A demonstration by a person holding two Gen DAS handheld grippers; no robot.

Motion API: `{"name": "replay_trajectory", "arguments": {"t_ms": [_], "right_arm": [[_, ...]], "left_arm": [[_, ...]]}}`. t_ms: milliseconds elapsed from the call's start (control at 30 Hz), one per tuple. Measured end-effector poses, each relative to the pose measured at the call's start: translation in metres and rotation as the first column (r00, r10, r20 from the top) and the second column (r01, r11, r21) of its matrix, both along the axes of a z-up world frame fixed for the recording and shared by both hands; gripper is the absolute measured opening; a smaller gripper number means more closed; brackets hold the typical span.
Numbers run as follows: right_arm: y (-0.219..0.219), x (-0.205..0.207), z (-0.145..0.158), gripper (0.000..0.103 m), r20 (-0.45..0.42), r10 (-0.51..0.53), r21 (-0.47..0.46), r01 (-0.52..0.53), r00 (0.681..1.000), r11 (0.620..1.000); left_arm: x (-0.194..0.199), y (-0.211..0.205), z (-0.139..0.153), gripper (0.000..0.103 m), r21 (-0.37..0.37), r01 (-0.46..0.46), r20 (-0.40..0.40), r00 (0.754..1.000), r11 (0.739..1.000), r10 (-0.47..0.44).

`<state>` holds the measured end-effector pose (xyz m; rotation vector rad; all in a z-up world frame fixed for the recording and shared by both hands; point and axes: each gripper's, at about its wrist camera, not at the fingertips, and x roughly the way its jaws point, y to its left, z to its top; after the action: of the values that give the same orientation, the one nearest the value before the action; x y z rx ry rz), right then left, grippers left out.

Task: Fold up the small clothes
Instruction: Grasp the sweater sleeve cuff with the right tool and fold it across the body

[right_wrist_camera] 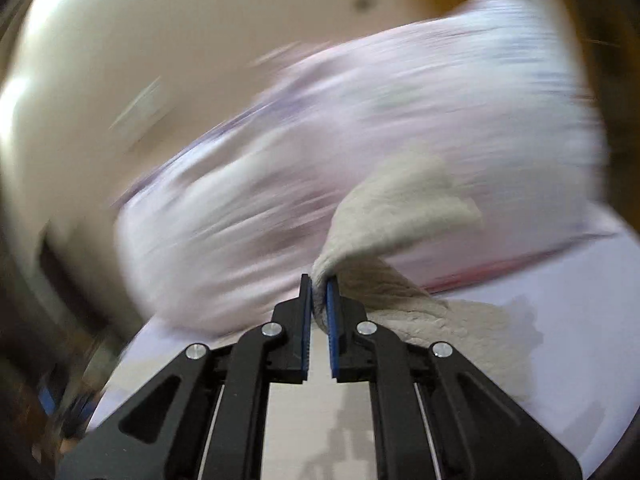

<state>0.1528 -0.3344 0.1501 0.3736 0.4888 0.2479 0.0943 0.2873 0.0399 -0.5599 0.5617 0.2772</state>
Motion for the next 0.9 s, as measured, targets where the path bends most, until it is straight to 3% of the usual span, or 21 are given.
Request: {"name": "replay_trajectory", "arguments": {"t_ms": [100,133,200,267,367,500,633,700,767,800,833,900], "right_arm": [[0.105,0.031,-0.031,0.012,-0.092,0.242,-0.033,-0.246,0.966,0.969],[0.145,0.042,-0.055,0.016,-0.19,0.33,-0.048,-0.344,0.925,0.938],[0.183,0.046,-0.091,0.029,-0.326,0.432,0.0,-0.457,0.841,0.89],[0.187,0.039,-0.103,0.053,-0.359,0.442,0.021,-0.466,0.822,0.884],[0.149,0.028,-0.096,0.074,-0.312,0.385,0.029,-0.396,0.869,0.918],[0.089,-0.001,-0.082,0.082,-0.25,0.268,0.009,-0.274,0.931,0.962],[0.051,-0.016,-0.085,0.083,-0.251,0.202,0.019,-0.204,0.947,0.979],[0.038,-0.017,-0.09,0.083,-0.246,0.186,0.032,-0.184,0.951,0.982],[0.018,-0.023,-0.092,0.083,-0.251,0.163,0.055,-0.154,0.954,0.987],[0.01,-0.022,-0.095,0.083,-0.257,0.158,0.07,-0.145,0.953,0.987],[0.003,-0.023,-0.098,0.083,-0.263,0.156,0.081,-0.14,0.952,0.987],[-0.002,-0.021,-0.099,0.083,-0.263,0.145,0.076,-0.129,0.954,0.989]], "left_arm": [[0.007,0.021,-0.008,0.102,-0.115,-0.058,-0.004,0.998,0.992,0.058],[0.009,0.027,-0.011,0.102,-0.137,-0.077,-0.012,0.997,0.988,0.076],[0.018,0.038,-0.016,0.102,-0.174,-0.108,-0.029,0.994,0.979,0.105],[0.026,0.045,-0.018,0.097,-0.185,-0.12,-0.042,0.993,0.975,0.115],[0.04,0.059,-0.022,0.085,-0.221,-0.129,-0.054,0.991,0.967,0.12],[0.055,0.082,-0.033,0.076,-0.281,-0.193,-0.072,0.981,0.94,0.18],[0.065,0.096,-0.034,0.067,-0.296,-0.221,-0.08,0.975,0.929,0.207],[0.071,0.103,-0.035,0.047,-0.3,-0.257,-0.116,0.966,0.919,0.233],[0.076,0.107,-0.035,0.013,-0.308,-0.294,-0.164,0.953,0.905,0.254],[0.078,0.104,-0.028,0.012,-0.294,-0.3,-0.162,0.951,0.908,0.262],[0.081,0.093,-0.014,0.009,-0.253,-0.278,-0.135,0.959,0.927,0.251],[0.092,0.051,0.024,0.008,-0.093,-0.177,-0.068,0.983,0.98,0.172]]}}
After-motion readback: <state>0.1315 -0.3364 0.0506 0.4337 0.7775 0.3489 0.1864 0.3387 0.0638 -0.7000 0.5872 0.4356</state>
